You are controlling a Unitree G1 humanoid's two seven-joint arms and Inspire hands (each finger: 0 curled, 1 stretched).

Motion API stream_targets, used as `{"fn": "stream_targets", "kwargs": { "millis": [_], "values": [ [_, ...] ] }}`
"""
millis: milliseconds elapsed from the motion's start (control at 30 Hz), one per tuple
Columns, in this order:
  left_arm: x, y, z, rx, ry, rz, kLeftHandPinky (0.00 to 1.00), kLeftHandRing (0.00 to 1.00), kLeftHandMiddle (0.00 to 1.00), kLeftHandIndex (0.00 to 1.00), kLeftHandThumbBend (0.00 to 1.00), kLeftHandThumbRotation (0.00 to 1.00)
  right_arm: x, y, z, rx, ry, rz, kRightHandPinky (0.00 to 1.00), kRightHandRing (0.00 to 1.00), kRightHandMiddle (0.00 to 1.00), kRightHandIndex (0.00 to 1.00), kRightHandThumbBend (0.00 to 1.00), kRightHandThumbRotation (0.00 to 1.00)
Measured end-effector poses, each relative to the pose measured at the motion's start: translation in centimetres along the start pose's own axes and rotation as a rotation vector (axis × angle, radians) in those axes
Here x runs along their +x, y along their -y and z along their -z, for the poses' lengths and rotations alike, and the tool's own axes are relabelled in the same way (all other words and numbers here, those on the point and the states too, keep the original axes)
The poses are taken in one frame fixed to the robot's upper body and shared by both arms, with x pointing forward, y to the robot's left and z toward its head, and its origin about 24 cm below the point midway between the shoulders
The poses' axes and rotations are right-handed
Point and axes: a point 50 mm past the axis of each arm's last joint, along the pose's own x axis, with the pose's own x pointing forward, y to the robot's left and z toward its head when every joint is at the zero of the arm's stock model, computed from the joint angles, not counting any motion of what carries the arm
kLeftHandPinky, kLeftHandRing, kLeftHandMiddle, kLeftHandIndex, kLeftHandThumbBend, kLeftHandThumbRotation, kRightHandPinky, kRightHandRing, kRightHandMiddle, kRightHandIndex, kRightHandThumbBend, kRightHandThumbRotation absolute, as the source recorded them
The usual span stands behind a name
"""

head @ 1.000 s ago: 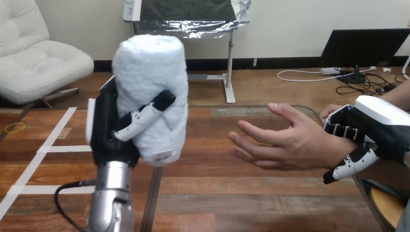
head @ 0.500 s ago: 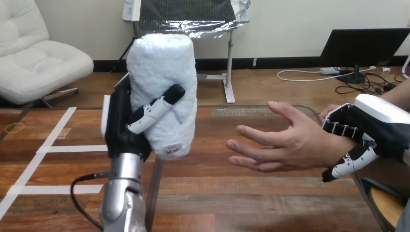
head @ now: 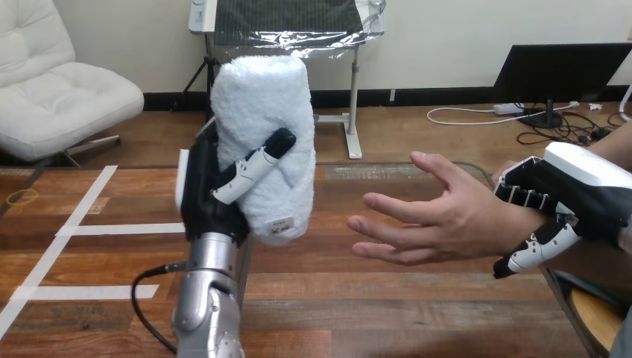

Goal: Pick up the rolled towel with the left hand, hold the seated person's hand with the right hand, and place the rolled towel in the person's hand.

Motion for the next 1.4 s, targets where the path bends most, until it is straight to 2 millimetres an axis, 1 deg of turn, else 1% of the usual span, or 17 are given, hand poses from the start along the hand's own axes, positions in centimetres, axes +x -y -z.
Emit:
{"fn": "stream_targets", "kwargs": {
  "millis": [267, 367, 600, 767, 1167, 1400],
  "values": [
    [0.1, 0.6, 1.2, -0.037, -0.036, -0.01, 0.27, 0.33, 0.4, 0.42, 0.64, 0.0, 0.1, 0.1, -0.3, 0.005, 0.003, -0.002, 0.38, 0.43, 0.47, 0.49, 0.92, 0.1],
    [0.2, 0.9, 1.5, -0.047, -0.046, -0.011, 0.27, 0.33, 0.4, 0.42, 0.62, 0.0, 0.1, 0.1, -0.4, 0.008, 0.005, -0.001, 0.38, 0.43, 0.47, 0.49, 0.93, 0.11],
    [0.3, 1.7, 2.1, -0.088, -0.066, -0.01, 0.28, 0.33, 0.39, 0.42, 0.63, 0.0, 0.3, 0.2, -0.6, 0.015, 0.008, -0.005, 0.38, 0.44, 0.48, 0.5, 0.92, 0.12],
    [0.3, 1.9, 2.4, -0.099, -0.077, 0.005, 0.28, 0.33, 0.39, 0.41, 0.64, 0.0, 0.4, 0.2, -0.9, 0.022, 0.017, -0.003, 0.38, 0.44, 0.48, 0.5, 0.93, 0.13],
    [0.3, 2.1, 2.7, -0.105, -0.093, 0.012, 0.28, 0.33, 0.39, 0.41, 0.66, 0.0, 0.8, 0.4, -1.3, 0.028, 0.032, -0.004, 0.35, 0.41, 0.45, 0.48, 0.93, 0.12],
    [0.2, 2.1, 3.0, -0.105, -0.106, 0.009, 0.28, 0.33, 0.39, 0.41, 0.69, 0.0, 1.0, 0.5, -1.7, 0.032, 0.043, 0.0, 0.35, 0.41, 0.45, 0.48, 0.93, 0.12]
  ]
}}
